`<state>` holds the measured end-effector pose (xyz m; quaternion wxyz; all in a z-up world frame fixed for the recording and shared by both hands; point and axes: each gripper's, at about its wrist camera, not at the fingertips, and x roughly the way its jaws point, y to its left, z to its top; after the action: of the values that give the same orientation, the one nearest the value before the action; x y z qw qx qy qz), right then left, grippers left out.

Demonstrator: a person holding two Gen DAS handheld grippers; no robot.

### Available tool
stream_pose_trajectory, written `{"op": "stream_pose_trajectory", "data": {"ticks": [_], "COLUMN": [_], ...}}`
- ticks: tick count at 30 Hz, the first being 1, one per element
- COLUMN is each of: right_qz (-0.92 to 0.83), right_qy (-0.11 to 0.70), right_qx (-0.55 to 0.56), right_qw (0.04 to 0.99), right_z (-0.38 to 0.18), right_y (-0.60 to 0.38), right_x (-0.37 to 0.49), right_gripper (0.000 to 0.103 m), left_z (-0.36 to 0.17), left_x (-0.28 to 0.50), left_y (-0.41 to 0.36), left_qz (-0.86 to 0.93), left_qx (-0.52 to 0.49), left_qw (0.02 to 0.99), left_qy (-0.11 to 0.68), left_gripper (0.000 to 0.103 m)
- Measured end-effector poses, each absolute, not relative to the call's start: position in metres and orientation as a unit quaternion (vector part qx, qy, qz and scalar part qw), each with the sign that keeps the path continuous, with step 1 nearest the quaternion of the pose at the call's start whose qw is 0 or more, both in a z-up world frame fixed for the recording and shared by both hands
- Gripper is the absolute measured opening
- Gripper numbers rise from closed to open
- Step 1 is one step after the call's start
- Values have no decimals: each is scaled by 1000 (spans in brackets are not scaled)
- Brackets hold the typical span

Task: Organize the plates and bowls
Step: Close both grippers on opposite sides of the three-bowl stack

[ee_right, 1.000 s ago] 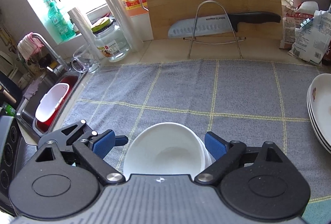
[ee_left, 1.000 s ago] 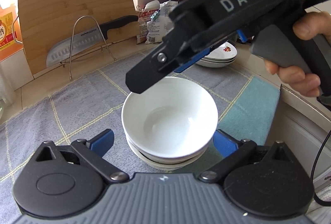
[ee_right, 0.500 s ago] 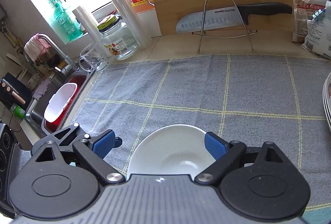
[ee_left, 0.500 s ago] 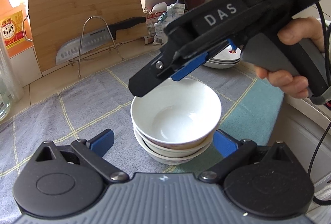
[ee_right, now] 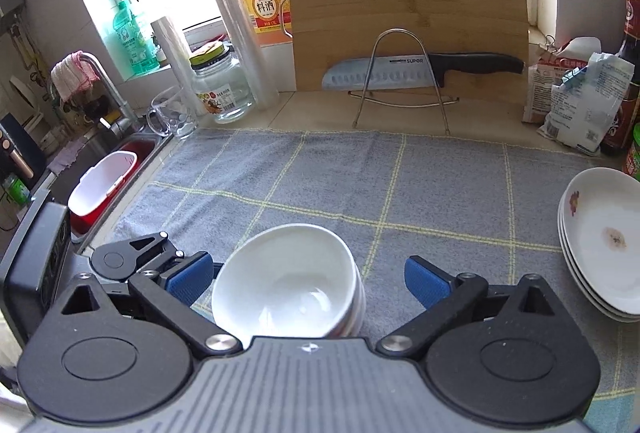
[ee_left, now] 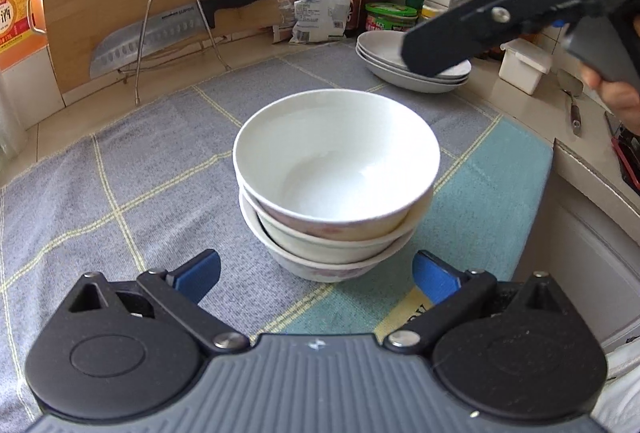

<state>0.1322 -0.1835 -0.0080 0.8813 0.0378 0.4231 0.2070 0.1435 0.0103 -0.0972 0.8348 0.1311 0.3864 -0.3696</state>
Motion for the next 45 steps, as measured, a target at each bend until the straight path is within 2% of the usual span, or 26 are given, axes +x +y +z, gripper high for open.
{"op": "stream_pose_trajectory", "data": {"ticks": [6, 13, 22, 32, 45], "right_qz": [235, 254, 259, 260, 236], "right_qy": [438, 465, 481, 455, 462], "right_qx": [-20, -92, -140, -147, -148], "right_qw": [868, 843, 826, 839, 842], "right_z": [-27, -78, -119, -124, -122], "right_y": [-194, -193, -175, -179, -169], "right_x": [112, 115, 126, 116, 118], "right_gripper": [103, 103, 103, 103, 103], "left_z": [-111, -120, -131, -133, -133], "left_x": [142, 137, 141, 143, 158], "left_y": [7, 2, -8, -5, 5], "left_qz": [-343, -299, -299, -343, -386], "left_qx": [118, 124, 165, 182, 191], "left_qw": [834, 839, 826, 822, 816], "left_qy": [416, 438, 449, 417, 386], "left_gripper": [102, 102, 102, 103, 102]}}
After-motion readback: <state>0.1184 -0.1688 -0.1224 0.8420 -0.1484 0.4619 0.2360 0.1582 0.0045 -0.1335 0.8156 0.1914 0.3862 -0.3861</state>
